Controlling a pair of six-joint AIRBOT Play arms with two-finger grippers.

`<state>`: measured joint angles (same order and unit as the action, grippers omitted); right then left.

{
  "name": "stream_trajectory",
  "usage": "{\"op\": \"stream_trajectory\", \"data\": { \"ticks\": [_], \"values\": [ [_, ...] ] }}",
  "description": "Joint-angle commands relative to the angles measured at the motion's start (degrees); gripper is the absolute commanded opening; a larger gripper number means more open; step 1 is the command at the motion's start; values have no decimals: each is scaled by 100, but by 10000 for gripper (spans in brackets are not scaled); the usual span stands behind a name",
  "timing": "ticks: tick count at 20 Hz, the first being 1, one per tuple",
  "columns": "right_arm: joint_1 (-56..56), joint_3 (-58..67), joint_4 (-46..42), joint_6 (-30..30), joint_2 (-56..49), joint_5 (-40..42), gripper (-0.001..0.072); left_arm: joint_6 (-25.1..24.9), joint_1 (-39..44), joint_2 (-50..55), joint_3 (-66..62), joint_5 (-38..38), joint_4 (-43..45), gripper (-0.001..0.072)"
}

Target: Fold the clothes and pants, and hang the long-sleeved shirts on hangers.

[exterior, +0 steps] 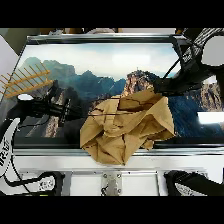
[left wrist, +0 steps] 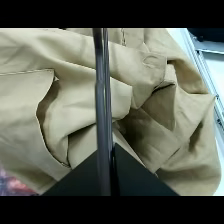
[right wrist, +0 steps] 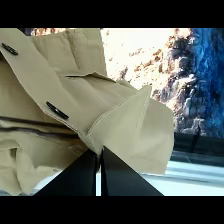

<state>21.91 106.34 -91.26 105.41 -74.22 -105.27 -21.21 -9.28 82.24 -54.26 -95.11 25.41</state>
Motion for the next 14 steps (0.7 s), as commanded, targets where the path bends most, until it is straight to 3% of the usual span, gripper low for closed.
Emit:
{"op": "stream_trajectory", "data": {
  "ticks": [1,10,14],
  "values": [
    [22,337,96,-48,-146,-22,15,-155,184,157,0,-24,-9,16],
    [1104,1123,354,-39,-920,57,14,-393,199,181,0,-48,-157,17],
    [1504,1126,498,103,-1069,660,14,-393,199,181,2,-90,-146,16]
  ]
}}
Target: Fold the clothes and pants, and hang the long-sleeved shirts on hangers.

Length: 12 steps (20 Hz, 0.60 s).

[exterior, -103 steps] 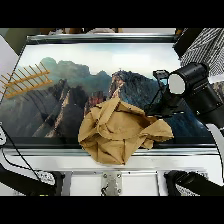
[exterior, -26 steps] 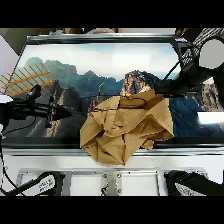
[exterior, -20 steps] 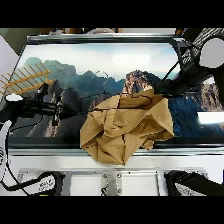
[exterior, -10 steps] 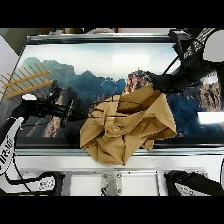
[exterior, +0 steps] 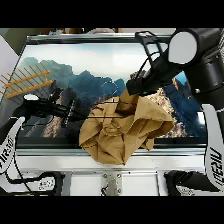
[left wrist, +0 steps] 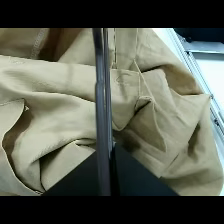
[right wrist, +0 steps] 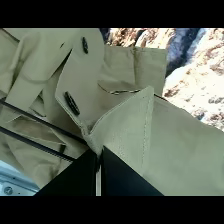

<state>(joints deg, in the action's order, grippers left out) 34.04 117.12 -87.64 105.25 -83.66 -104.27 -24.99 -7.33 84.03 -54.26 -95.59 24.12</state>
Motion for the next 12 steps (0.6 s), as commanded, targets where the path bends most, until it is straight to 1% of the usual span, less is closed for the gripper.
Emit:
{"op": "stream_trajectory", "data": {
  "ticks": [1,4,12],
  "values": [
    [321,48,267,201,-142,785,14,-15,4,2,2,-42,-17,16],
    [330,48,568,391,-184,1314,14,-13,4,2,2,-42,-17,16],
    [326,46,710,625,-380,1449,15,-13,4,2,2,-39,-17,16]
  ]
}}
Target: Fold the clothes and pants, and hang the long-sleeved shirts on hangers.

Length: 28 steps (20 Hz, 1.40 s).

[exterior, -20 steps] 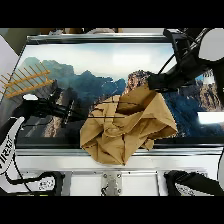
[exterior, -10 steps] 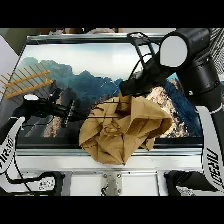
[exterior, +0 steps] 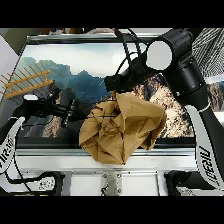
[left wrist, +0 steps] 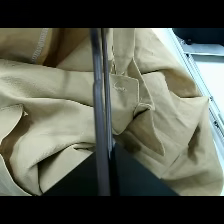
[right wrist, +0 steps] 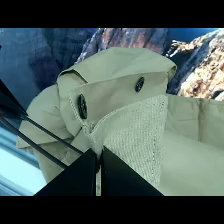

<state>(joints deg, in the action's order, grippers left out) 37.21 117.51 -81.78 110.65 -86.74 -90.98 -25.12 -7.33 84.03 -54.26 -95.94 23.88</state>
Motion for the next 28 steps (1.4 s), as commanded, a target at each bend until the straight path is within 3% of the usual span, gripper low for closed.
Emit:
{"op": "stream_trajectory", "data": {
  "ticks": [1,6,7,8,9,10,20,28],
  "values": [
    [9,7,186,83,-101,120,16,0,4,2,2,-4,7,16],
    [7,7,358,79,-173,116,29,2,4,2,2,-4,9,16],
    [2,7,358,79,-173,111,117,2,2,2,2,-4,9,16],
    [2,7,358,79,-173,111,300,2,2,2,2,-4,9,16],
    [2,7,358,22,-173,94,423,2,2,2,2,-4,9,16],
    [2,7,358,15,-173,94,444,2,2,2,2,-4,9,16],
    [-407,4,140,15,-168,-584,444,4,2,2,2,-4,9,17],
    [-496,4,-234,-205,-96,-651,446,4,2,2,2,-4,17,16]
  ]
}}
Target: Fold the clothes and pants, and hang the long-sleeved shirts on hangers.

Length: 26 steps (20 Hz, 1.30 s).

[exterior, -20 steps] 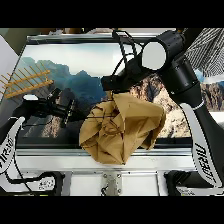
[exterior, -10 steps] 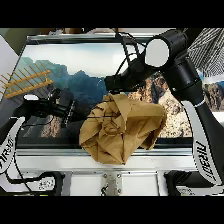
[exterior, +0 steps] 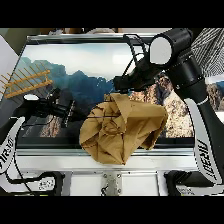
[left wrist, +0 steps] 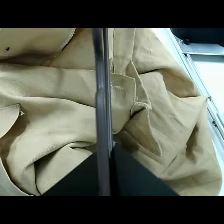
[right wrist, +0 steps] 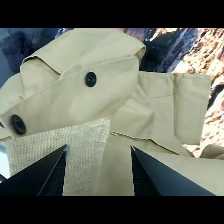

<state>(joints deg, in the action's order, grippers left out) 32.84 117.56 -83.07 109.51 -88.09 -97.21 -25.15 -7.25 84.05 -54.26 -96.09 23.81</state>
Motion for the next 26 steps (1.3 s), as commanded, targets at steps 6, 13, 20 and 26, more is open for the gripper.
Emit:
{"op": "stream_trajectory", "data": {
  "ticks": [6,13,20,26],
  "values": [
    [-577,-13,-24,-573,306,-37,447,7,-7,0,2,11,61,17],
    [-2103,-553,2149,-2660,1250,-52,447,11,-7,0,2,11,61,17],
    [-4946,-2542,5532,-4907,2562,-13,441,9,-7,0,2,13,59,17],
    [-5775,-2887,5532,-4909,2752,-98,442,9,-7,0,0,13,59,18]
  ]
}}
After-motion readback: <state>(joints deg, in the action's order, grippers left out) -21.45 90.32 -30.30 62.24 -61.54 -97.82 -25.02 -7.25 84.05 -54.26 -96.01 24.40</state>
